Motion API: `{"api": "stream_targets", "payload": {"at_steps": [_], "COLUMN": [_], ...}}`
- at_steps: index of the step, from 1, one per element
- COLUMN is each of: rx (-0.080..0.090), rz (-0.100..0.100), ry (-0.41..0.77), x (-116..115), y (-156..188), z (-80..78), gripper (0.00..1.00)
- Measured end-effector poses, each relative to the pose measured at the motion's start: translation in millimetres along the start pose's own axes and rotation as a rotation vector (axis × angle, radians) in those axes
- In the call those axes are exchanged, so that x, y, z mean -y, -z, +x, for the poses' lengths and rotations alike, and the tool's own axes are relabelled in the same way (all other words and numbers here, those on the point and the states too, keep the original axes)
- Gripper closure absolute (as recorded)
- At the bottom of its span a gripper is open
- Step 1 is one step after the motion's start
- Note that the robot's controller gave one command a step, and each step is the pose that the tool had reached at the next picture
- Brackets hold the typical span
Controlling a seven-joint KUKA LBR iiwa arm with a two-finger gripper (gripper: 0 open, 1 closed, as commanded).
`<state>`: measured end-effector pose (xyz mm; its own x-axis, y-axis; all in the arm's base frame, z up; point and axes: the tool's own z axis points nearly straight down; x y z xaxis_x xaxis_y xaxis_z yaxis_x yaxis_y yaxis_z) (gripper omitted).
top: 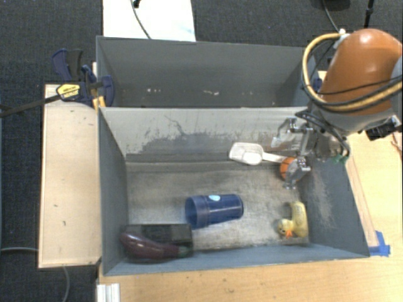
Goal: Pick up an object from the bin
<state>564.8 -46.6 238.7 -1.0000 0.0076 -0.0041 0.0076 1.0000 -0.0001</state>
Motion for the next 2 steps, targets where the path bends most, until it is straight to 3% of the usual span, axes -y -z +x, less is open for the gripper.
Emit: {"api": "stream_targets", "payload": {"at_steps": [1,2], "rx": [0.003,-0.006], "rz": [0.000,-0.001], "ry": [0.107,0.090], "x": [29,69], "y": [-51,-78], "z": [12.0,62.0], "gripper": [0.00,0.00]}}
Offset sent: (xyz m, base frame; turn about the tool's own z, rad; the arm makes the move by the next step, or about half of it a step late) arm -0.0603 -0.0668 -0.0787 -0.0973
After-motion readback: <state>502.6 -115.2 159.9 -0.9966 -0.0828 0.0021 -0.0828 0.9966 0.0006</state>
